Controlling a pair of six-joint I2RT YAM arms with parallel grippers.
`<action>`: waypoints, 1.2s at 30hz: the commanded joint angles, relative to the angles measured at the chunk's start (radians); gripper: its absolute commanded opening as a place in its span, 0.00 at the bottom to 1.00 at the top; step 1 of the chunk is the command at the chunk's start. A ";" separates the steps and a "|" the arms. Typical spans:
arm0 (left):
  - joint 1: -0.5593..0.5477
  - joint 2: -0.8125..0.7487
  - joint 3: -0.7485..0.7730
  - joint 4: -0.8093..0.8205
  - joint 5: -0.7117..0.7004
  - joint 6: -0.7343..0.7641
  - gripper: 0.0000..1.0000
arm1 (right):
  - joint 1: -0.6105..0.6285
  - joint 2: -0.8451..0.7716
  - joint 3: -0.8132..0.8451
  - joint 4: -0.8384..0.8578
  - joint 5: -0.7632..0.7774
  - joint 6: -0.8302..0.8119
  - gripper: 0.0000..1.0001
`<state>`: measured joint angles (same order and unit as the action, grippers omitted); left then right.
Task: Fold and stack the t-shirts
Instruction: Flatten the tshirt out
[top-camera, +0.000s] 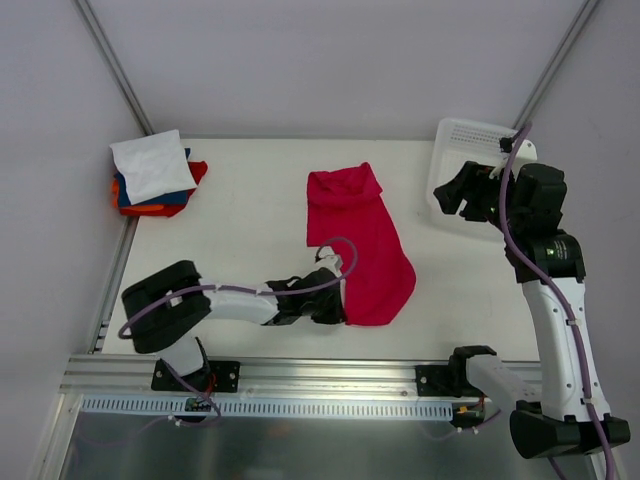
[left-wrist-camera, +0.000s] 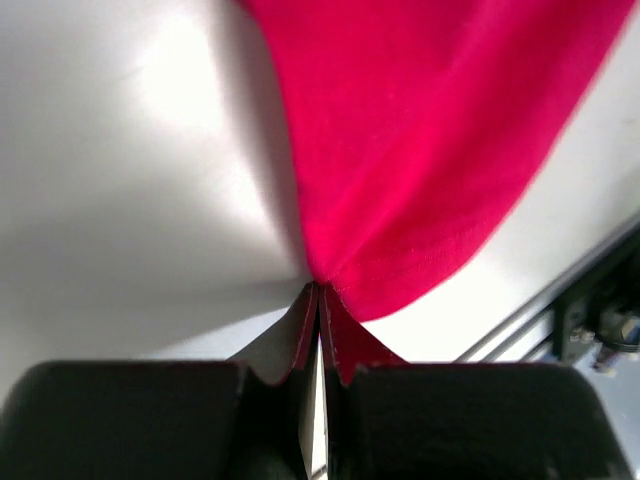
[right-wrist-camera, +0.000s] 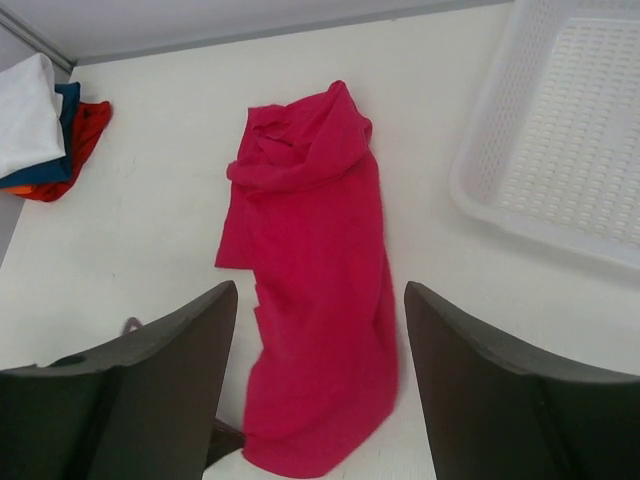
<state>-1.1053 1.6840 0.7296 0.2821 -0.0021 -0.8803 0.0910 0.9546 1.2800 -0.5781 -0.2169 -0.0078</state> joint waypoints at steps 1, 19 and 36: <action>-0.004 -0.188 -0.125 -0.251 -0.176 -0.117 0.00 | -0.008 0.015 -0.016 0.070 0.001 -0.017 0.71; 0.045 -1.167 0.020 -1.541 -0.838 -0.549 0.00 | -0.011 0.059 -0.117 0.147 -0.029 0.002 0.71; 0.044 -1.046 -0.182 -1.198 -0.693 -0.447 0.65 | -0.011 0.090 -0.174 0.212 -0.088 0.062 0.68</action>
<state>-1.0714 0.6216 0.6094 -1.0744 -0.7620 -1.3655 0.0883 1.0573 1.0992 -0.4183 -0.2787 0.0437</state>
